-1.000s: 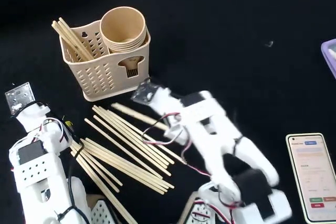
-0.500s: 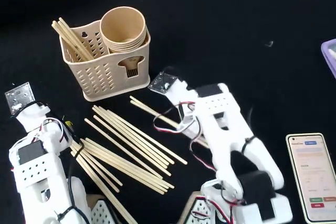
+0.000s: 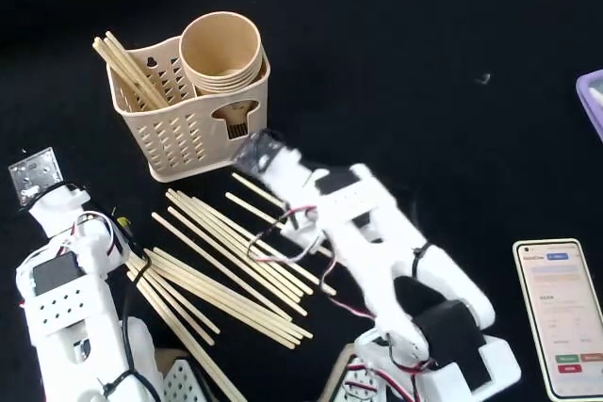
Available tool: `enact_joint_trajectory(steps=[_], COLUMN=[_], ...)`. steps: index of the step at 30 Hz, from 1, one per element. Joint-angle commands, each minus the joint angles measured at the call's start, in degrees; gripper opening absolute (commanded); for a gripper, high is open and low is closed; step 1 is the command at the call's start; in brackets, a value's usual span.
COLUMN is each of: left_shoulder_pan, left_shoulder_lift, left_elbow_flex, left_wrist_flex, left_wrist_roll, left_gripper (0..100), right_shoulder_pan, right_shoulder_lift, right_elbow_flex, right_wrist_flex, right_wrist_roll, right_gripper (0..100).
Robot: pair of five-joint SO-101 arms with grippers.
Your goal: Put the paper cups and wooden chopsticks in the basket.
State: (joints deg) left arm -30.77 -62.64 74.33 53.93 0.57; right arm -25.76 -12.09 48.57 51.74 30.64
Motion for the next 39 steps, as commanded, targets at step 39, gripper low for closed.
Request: enact_joint_trajectory(steps=[39], left_shoulder_pan=[-0.2], left_shoulder_lift=[-0.6], left_elbow_flex=[-0.7], left_wrist_flex=[-0.9], left_wrist_roll=[0.6], left_gripper=[22], right_shoulder_pan=[9.0], right_shoulder_lift=[-22.1], right_elbow_flex=[2.2], right_wrist_flex=[8.1], right_wrist_roll=[2.7], right_gripper=[1.0])
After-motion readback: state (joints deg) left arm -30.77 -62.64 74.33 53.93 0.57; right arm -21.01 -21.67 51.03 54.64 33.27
